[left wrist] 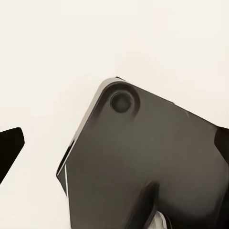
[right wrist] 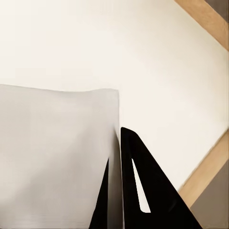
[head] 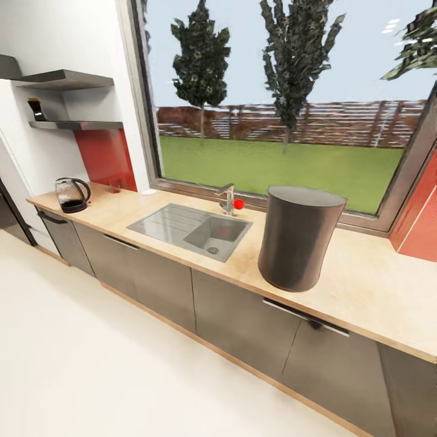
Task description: Set up a coffee station on the kitchen countertop: keep the coffee maker on the countertop, move the bottle of coffee from the kitchen shelf to the counter next to the coffee maker, place a paper coffee filter on top of the coffee maker, put the saucer next to the coffee maker with the coffee cup on the saucer, and place the electric kettle next to the coffee maker.
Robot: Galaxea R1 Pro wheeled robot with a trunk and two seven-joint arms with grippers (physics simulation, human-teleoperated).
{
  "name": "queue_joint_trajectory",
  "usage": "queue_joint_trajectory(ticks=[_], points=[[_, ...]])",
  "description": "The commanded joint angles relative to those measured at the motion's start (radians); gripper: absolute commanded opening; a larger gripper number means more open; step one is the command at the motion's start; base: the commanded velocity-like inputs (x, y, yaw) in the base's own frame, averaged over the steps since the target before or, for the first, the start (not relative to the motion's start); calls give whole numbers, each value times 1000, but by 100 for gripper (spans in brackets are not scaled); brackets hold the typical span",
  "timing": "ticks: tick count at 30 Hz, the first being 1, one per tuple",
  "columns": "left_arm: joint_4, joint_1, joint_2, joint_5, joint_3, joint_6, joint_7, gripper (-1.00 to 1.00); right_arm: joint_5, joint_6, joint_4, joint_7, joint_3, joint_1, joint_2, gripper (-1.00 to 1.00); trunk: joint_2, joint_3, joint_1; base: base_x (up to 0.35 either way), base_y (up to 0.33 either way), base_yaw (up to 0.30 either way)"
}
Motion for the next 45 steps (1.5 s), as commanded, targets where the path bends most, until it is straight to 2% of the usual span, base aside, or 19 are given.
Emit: queue_joint_trajectory(ticks=[1, 18, 27, 32, 45], points=[[-1, 0, 0, 11, -2, -1, -7, 100, 5, -6, 3, -3, -8, -1, -1, -100, -2, -2, 1, 0, -45, 48], [-4, 0, 0, 9, -3, -5, -8, 100, 5, -16, 2, -7, -4, -1, -2, -100, -2, 19, 1, 0, -6, 139], [-30, 0, 8, 16, 2, -7, -7, 100, 4, -24, 2, -7, -6, -1, -5, -100, -2, 31, 1, 0, 0, 147], [-29, 0, 3, 6, 0, -2, -4, 100, 2, -39, 3, -7, -6, -1, -4, -100, -2, 33, 1, 0, 0, 33], [-16, 0, 0, 15, 1, 5, 2, 100, 1, -43, 3, -7, -6, -1, -4, -100, -2, 33, 1, 65, -217, 1]])
